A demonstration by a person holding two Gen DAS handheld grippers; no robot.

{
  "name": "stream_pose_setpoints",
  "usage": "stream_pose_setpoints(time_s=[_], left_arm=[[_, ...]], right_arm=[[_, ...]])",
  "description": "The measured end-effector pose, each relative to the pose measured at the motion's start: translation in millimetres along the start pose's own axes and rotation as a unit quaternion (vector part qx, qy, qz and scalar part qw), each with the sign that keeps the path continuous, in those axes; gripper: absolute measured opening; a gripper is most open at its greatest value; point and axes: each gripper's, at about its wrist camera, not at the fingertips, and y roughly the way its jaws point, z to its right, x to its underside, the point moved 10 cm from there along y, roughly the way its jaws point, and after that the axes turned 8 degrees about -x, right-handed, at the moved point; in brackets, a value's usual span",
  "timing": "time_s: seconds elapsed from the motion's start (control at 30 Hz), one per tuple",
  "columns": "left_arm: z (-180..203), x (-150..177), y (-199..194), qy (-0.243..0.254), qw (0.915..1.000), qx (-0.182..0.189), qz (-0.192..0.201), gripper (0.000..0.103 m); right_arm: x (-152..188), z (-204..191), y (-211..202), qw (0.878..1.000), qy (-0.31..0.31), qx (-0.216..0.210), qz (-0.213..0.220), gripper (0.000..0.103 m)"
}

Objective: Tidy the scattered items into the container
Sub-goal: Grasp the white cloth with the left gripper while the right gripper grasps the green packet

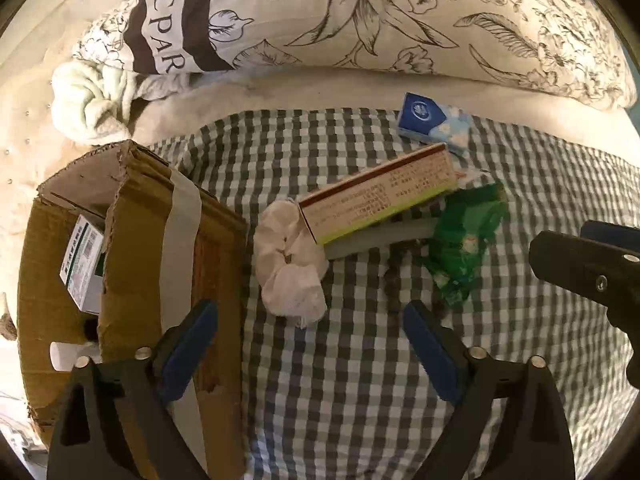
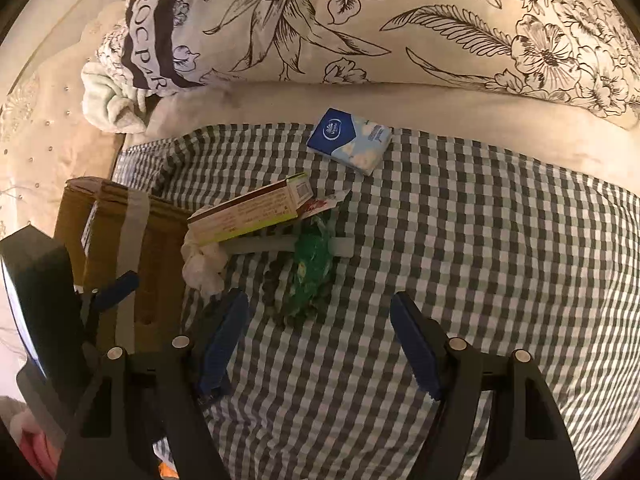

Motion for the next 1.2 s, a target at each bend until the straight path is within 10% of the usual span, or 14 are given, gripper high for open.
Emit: stream_pose_setpoints(time_s=[0.57,0.97,1.07,1.2], left_arm=[[11,-10,48,0.105,0.9917,-0.069,0.028,0.098],[6,-26,63,0.101,0.9928,-0.049,0.041,0.098],[14,-20,74,0.078,0.9966,0.024,0.006,0.073],[-1,-15,93,-0.041,0.9901,0.123,-0.055,0.069]], right_arm=[[1,25,18,0.998,0.053,0.018,-0.002,0.073],[-20,15,54,0.997,0.074,0.000,-0.003,0.073],[-26,11,61,0.997,0.076,-0.007,-0.002,0.063],[-22,10,73,0.996,0.084,0.004,-0.018,0.029]])
